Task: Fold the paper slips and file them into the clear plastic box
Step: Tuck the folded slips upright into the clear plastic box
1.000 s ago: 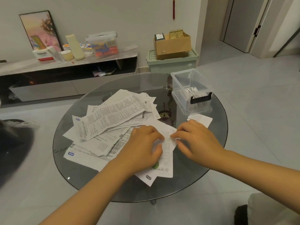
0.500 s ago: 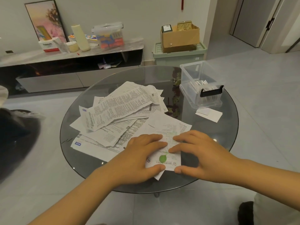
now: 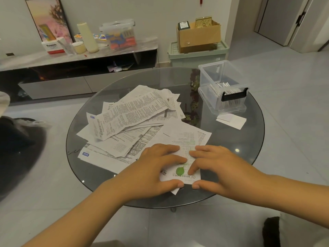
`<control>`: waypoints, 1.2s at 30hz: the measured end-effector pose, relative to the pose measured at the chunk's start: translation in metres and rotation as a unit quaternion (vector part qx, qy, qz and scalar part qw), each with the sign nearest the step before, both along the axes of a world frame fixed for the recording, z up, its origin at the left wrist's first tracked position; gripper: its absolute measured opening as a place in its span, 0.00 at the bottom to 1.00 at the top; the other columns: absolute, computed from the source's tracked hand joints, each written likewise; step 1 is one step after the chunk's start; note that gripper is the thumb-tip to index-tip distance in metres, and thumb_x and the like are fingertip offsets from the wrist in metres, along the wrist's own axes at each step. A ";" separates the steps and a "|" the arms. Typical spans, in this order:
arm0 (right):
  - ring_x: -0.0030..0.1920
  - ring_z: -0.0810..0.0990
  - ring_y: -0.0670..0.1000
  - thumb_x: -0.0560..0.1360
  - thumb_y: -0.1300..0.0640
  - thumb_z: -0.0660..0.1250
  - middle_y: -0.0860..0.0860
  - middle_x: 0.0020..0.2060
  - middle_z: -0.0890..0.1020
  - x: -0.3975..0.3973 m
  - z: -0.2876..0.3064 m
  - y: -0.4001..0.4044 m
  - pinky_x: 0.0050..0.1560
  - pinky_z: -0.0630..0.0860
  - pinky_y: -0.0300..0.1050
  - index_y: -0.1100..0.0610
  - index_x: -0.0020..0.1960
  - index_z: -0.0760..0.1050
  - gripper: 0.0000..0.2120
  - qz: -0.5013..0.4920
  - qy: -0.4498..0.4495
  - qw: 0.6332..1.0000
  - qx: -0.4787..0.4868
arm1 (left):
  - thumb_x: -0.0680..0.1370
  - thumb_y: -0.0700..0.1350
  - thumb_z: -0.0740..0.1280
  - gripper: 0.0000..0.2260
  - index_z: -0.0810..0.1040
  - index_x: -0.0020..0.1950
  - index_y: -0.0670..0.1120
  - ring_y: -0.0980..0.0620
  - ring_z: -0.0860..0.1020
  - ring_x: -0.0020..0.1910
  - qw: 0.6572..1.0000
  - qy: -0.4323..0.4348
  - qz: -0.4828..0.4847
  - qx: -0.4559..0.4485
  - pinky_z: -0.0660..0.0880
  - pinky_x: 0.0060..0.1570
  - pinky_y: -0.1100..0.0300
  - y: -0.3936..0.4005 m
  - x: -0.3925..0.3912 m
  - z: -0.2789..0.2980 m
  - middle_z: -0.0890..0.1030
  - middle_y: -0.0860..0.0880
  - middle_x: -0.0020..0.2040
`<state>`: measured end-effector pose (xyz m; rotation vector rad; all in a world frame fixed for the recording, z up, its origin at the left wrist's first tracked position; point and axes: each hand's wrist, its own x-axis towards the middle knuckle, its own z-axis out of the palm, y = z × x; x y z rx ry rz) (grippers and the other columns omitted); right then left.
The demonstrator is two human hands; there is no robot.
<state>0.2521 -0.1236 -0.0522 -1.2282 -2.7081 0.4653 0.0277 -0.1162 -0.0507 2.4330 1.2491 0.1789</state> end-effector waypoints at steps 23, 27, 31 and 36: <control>0.48 0.77 0.46 0.76 0.50 0.63 0.45 0.44 0.80 -0.007 0.003 0.013 0.49 0.76 0.47 0.48 0.50 0.70 0.04 -0.165 0.195 0.965 -0.060 | 0.75 0.53 0.68 0.05 0.76 0.48 0.54 0.62 0.74 0.43 0.977 -0.126 0.167 0.040 0.66 0.39 0.73 0.006 0.015 0.003 0.78 0.58 0.44; 0.45 0.76 0.41 0.74 0.49 0.67 0.42 0.45 0.79 -0.012 0.002 0.018 0.45 0.74 0.36 0.43 0.56 0.64 0.15 -0.191 0.221 0.953 -0.086 | 0.75 0.50 0.68 0.05 0.72 0.43 0.56 0.62 0.75 0.41 0.960 -0.177 0.214 0.041 0.70 0.39 0.68 0.012 0.020 0.001 0.78 0.59 0.41; 0.45 0.76 0.46 0.73 0.52 0.69 0.45 0.41 0.78 -0.012 -0.005 0.029 0.50 0.75 0.45 0.48 0.66 0.62 0.25 -0.222 0.212 0.950 -0.055 | 0.75 0.46 0.69 0.09 0.71 0.47 0.57 0.64 0.75 0.38 0.946 -0.205 0.249 0.026 0.68 0.37 0.73 0.016 0.024 -0.002 0.77 0.60 0.43; 0.50 0.71 0.46 0.71 0.50 0.71 0.40 0.42 0.74 -0.011 -0.013 0.037 0.56 0.69 0.43 0.44 0.71 0.57 0.34 -0.231 0.169 0.958 0.010 | 0.73 0.45 0.72 0.26 0.64 0.66 0.56 0.63 0.74 0.39 0.953 -0.181 0.243 0.024 0.70 0.42 0.70 0.021 0.025 -0.009 0.73 0.58 0.52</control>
